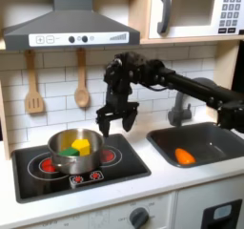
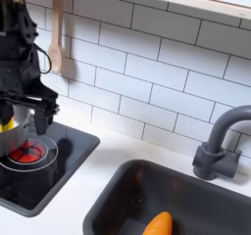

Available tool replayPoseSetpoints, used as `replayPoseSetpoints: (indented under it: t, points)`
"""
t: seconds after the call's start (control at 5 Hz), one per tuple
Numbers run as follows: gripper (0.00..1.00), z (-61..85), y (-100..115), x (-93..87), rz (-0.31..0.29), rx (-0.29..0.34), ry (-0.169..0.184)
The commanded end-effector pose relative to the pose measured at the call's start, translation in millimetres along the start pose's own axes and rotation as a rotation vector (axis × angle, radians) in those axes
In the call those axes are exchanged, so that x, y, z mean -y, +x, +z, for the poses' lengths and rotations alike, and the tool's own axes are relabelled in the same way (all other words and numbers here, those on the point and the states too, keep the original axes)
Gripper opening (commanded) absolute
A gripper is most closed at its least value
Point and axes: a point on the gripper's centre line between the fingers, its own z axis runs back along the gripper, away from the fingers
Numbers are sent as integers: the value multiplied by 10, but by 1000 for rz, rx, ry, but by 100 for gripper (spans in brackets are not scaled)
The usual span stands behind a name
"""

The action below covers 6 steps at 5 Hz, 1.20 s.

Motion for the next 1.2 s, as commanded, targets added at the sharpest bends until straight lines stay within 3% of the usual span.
replayPoseSetpoints:
  t: [0.0,0.2,0.6,0.8,1.0]
  points:
    - [100,-9,110,-117,1,11,32]
    - [100,-95,109,-161,-12,6,54]
    - [100,-246,141,-430,7,2,80]
    - [100,-171,114,-576,28,-3,83]
    - [100,-255,163,-614,41,-15,83]
